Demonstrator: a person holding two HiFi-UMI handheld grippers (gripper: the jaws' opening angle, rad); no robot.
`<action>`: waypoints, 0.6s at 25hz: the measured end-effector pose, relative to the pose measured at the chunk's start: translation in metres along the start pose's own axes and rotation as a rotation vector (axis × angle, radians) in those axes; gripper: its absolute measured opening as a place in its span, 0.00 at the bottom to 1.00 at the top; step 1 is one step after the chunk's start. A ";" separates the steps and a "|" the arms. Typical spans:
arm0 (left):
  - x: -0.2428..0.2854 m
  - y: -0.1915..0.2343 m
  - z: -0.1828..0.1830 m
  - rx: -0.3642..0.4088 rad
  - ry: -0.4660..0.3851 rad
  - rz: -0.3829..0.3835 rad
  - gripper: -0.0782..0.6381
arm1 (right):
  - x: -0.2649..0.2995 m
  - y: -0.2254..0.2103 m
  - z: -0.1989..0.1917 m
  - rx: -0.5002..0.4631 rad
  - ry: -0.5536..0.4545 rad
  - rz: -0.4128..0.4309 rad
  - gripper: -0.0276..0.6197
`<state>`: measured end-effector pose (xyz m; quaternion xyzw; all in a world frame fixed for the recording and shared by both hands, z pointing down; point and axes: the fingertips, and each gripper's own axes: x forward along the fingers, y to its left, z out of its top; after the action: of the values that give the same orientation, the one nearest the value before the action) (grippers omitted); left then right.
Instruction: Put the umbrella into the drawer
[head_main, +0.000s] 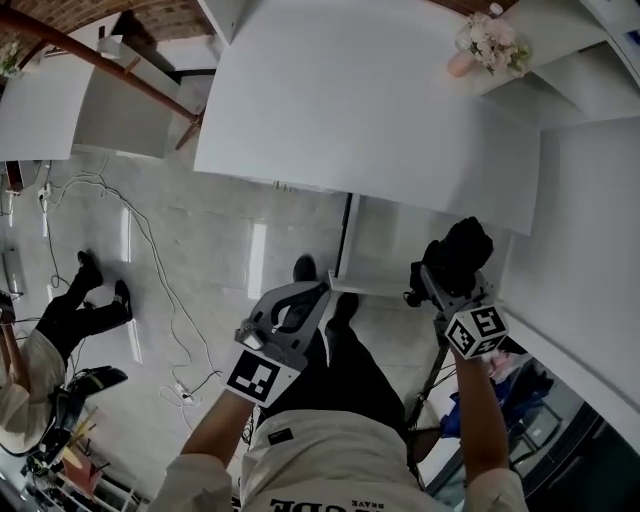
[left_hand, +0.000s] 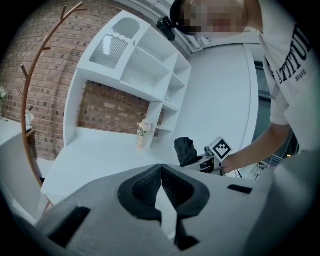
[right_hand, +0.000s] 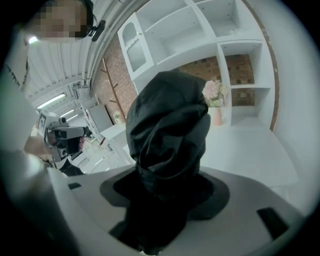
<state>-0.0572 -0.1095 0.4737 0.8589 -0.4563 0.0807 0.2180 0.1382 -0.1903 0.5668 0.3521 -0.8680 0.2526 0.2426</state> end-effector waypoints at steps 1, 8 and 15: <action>0.002 0.001 -0.003 -0.006 0.003 -0.005 0.14 | 0.007 0.000 -0.003 -0.011 0.013 0.001 0.46; 0.012 0.010 -0.017 -0.028 0.019 -0.027 0.14 | 0.052 -0.003 -0.030 -0.118 0.117 0.013 0.46; 0.020 0.021 -0.027 -0.035 0.034 -0.030 0.14 | 0.081 -0.002 -0.069 -0.235 0.251 0.048 0.46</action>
<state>-0.0616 -0.1224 0.5110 0.8601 -0.4412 0.0839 0.2420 0.1052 -0.1894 0.6686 0.2661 -0.8626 0.1972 0.3824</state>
